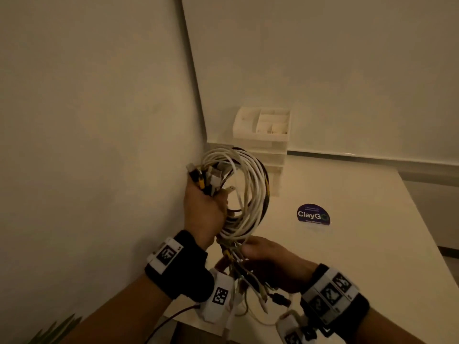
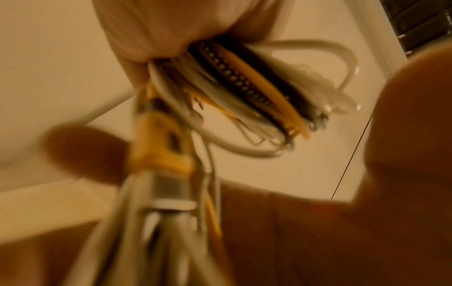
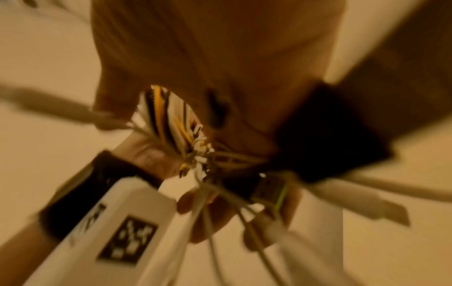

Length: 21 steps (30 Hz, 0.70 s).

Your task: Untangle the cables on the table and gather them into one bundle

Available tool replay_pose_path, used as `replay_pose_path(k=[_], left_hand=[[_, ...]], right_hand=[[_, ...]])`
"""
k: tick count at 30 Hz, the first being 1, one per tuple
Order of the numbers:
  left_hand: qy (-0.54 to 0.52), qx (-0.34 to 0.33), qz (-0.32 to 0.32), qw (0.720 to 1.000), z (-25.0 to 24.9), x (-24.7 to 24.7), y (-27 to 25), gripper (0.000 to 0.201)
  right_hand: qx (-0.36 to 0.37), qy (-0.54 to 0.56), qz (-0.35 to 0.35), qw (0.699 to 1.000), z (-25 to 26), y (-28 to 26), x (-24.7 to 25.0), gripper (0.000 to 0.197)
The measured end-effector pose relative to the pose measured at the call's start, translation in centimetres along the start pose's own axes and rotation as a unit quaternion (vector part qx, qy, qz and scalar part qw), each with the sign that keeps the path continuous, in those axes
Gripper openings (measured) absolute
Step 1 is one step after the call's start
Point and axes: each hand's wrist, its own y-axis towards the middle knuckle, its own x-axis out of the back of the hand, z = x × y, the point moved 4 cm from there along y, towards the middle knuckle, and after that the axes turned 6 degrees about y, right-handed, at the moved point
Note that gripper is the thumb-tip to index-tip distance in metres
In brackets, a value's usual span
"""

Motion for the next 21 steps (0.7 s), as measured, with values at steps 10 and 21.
replay_pose_path(k=[10,21], left_hand=[[0.172,-0.060,-0.035,0.983,0.2,1.7,-1.5,0.044],[0.143,0.055,0.228,0.961,1.1,0.7,-2.0,0.043]], right_hand=[[-0.057,-0.406,-0.111,0.906,1.7,-2.4,-0.1,0.021],[0.256,-0.772,-0.212,0.541,5.5,-7.0,-0.9,0.029]])
